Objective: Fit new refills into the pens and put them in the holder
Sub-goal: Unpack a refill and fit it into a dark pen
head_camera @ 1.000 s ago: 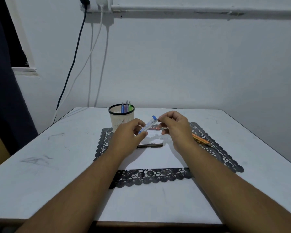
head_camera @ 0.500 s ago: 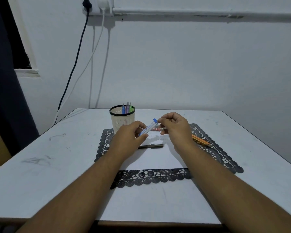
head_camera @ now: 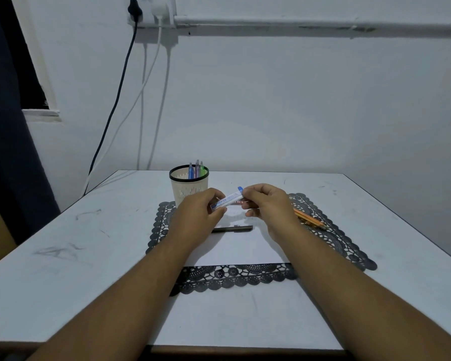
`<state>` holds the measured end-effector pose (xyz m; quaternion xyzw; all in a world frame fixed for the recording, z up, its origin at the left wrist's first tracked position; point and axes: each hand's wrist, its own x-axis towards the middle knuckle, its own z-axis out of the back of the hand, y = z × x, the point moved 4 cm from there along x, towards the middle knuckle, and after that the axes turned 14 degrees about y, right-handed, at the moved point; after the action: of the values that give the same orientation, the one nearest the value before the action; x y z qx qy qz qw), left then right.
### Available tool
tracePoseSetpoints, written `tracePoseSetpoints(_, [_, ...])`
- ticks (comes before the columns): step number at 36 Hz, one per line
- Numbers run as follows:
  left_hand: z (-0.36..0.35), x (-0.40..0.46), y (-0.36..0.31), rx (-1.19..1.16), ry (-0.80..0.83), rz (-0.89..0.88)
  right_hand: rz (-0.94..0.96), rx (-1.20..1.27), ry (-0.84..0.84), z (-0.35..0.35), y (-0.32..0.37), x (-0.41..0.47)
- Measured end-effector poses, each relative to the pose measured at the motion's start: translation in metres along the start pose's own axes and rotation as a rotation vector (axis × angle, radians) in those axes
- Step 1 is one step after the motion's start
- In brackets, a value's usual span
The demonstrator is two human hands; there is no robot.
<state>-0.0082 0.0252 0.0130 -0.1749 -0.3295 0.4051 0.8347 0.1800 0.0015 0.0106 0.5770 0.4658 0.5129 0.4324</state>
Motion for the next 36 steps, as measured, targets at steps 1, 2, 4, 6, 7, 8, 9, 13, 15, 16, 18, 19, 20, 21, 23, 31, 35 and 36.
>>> tracePoseSetpoints(1, [0.001, 0.000, 0.000, -0.003, -0.006, -0.010, -0.015, 0.024, -0.004, 0.000, -0.001, 0.000])
tracePoseSetpoints(2, [0.001, 0.000, 0.000, -0.012, -0.013, -0.019, -0.034, 0.062, -0.004, 0.001, -0.002, 0.000])
tracePoseSetpoints(4, [0.002, -0.001, 0.000, -0.055, -0.037, -0.031, -0.085, 0.143, 0.014, 0.000, -0.004, 0.000])
tracePoseSetpoints(6, [0.004, -0.002, -0.002, -0.147, -0.072, -0.028, -0.151, 0.234, 0.052, -0.002, -0.007, 0.000])
tracePoseSetpoints(7, [0.005, -0.002, -0.003, -0.205, -0.088, -0.027, -0.184, 0.290, 0.068, -0.004, -0.009, 0.000])
tracePoseSetpoints(8, [0.006, -0.003, -0.005, -0.261, -0.100, -0.031, -0.216, 0.345, 0.082, -0.007, -0.011, 0.000])
tracePoseSetpoints(9, [0.007, -0.004, -0.007, -0.318, -0.105, -0.041, -0.245, 0.395, 0.096, -0.009, -0.013, 0.000])
tracePoseSetpoints(13, [0.007, -0.004, -0.010, -0.482, -0.084, -0.081, -0.324, 0.546, 0.152, -0.016, -0.016, -0.001])
tracePoseSetpoints(15, [0.006, -0.003, -0.010, -0.499, -0.076, -0.085, -0.337, 0.589, 0.169, -0.018, -0.016, -0.002])
tracePoseSetpoints(16, [0.006, -0.003, -0.011, -0.507, -0.074, -0.086, -0.340, 0.602, 0.175, -0.019, -0.015, -0.002])
tracePoseSetpoints(18, [0.007, -0.004, -0.012, -0.513, -0.071, -0.092, -0.344, 0.619, 0.179, -0.019, -0.015, -0.003])
tracePoseSetpoints(19, [0.007, -0.004, -0.013, -0.510, -0.069, -0.094, -0.348, 0.622, 0.178, -0.019, -0.015, -0.003])
tracePoseSetpoints(20, [0.007, -0.005, -0.013, -0.505, -0.067, -0.094, -0.351, 0.625, 0.176, -0.019, -0.015, -0.004])
tracePoseSetpoints(21, [0.008, -0.005, -0.014, -0.500, -0.067, -0.095, -0.354, 0.628, 0.172, -0.018, -0.015, -0.004])
tracePoseSetpoints(23, [0.009, -0.006, -0.015, -0.491, -0.066, -0.099, -0.359, 0.634, 0.164, -0.018, -0.015, -0.004])
tracePoseSetpoints(31, [0.009, -0.005, -0.012, -0.429, -0.087, -0.077, -0.310, 0.588, 0.132, -0.012, -0.014, 0.000])
tracePoseSetpoints(35, [0.008, -0.004, -0.005, -0.390, -0.091, -0.036, -0.256, 0.459, 0.121, -0.003, -0.011, 0.004])
tracePoseSetpoints(36, [0.007, -0.004, -0.004, -0.385, -0.092, -0.030, -0.252, 0.435, 0.119, -0.002, -0.011, 0.005])
